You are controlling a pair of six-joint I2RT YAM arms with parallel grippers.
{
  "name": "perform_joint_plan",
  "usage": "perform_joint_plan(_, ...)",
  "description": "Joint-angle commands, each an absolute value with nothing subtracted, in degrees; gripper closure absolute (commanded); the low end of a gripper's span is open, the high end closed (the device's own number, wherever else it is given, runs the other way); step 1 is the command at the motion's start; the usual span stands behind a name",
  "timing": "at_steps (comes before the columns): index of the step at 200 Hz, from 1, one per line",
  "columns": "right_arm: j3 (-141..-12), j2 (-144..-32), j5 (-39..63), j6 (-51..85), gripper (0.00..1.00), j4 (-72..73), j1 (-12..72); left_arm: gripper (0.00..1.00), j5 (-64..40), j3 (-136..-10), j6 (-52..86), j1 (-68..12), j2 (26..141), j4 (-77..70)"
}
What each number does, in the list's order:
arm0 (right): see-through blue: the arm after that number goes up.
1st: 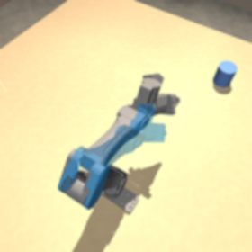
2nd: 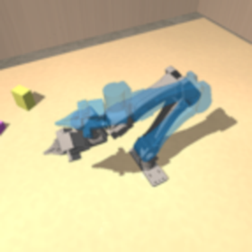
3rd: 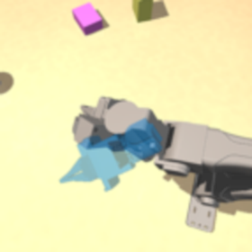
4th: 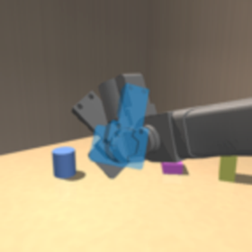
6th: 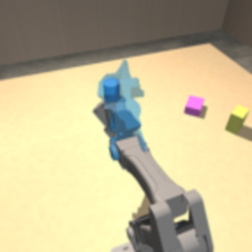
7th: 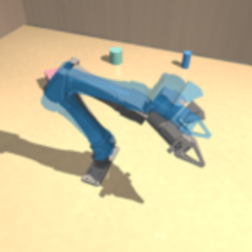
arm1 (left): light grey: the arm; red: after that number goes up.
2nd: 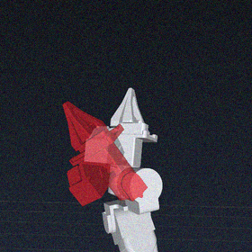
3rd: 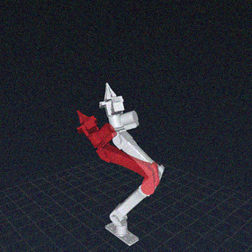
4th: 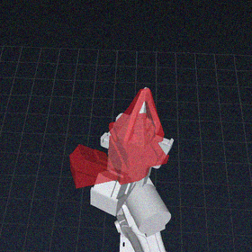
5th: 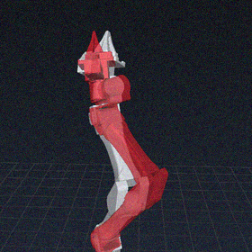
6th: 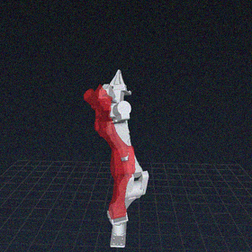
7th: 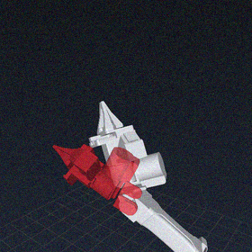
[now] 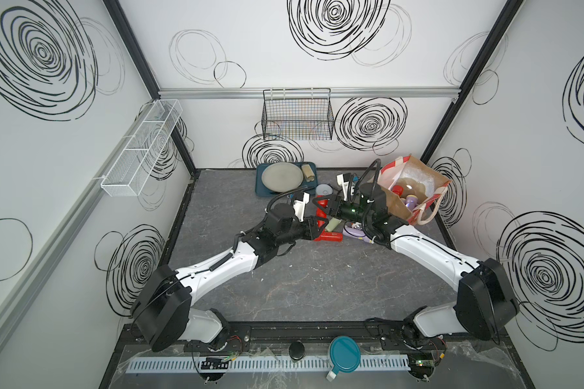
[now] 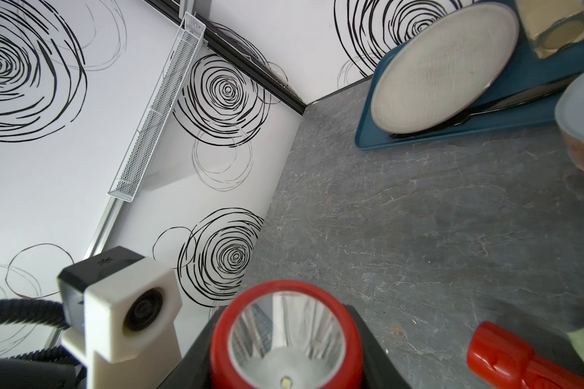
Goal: Put the flashlights into the tote bags
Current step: Pick up the flashlight from the center of the board.
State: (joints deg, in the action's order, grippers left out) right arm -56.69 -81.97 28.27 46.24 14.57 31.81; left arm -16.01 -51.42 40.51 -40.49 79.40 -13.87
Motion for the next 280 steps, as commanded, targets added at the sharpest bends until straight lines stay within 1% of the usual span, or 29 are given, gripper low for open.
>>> perform_joint_plan(1,-58.64,-81.8,27.21,45.33,0.81,15.74,32.26,1.0,-16.04,-51.67,39.56,-40.87,77.62,-17.56)
perform_joint_plan(13,-59.21,-81.52,26.49,44.2,0.88,14.13,32.31,1.0,-15.79,-51.77,39.22,-40.87,77.53,-17.13)
perform_joint_plan(35,-60.57,-80.49,23.42,41.34,0.95,9.66,32.12,0.6,-14.99,-51.77,38.61,-40.87,77.15,-16.56)
perform_joint_plan(45,-61.1,-79.92,21.71,40.03,0.98,7.18,31.85,0.44,-14.73,-51.77,38.26,-40.87,77.0,-16.2)
perform_joint_plan(52,-61.61,-79.4,20.42,39.37,1.0,5.2,31.53,0.36,-14.55,-51.85,37.95,-40.87,76.91,-15.81)
perform_joint_plan(61,-61.8,-78.67,19.34,38.64,1.0,3.64,30.75,0.28,-14.25,-51.86,37.56,-40.95,76.75,-15.27)
perform_joint_plan(85,-62.29,-76.55,17.01,37.97,1.0,0.46,27.89,0.14,-13.37,-51.86,35.98,-41.35,76.08,-13.43)
perform_joint_plan(107,-64.62,-75.55,15.49,36.64,1.0,-4.0,24.85,0.11,-12.41,-52.02,34.6,-41.76,75.85,-11.44)
perform_joint_plan(129,-67.23,-74.92,15.7,35.78,1.0,-7.48,20.98,0.1,-10.99,-52.53,33.05,-42.82,75.95,-9.37)
perform_joint_plan(161,-71.3,-74.57,17.33,35.32,1.0,-12.99,12.79,0.08,-6.33,-55.89,28.53,-45.53,77.29,-2.53)
perform_joint_plan(167,-71.82,-74.52,18.3,35.65,1.0,-13.52,10.99,0.07,-5.88,-56.44,27.71,-46.11,77.63,-1.65)
perform_joint_plan(183,-72.71,-74.2,20.98,36.87,1.0,-13.65,5.86,0.0,-4.95,-57.9,26.05,-47.64,78.43,0.21)
perform_joint_plan(226,-75.99,-75.29,23.44,36.29,1.0,-16.22,-4.28,0.01,-3.82,-60.45,23.06,-50.99,80.7,2.22)
perform_joint_plan(280,-76.36,-78.77,21.32,35.58,1.0,-15.55,-11.38,0.01,-3.65,-63.6,21.36,-53.83,83.73,3.75)
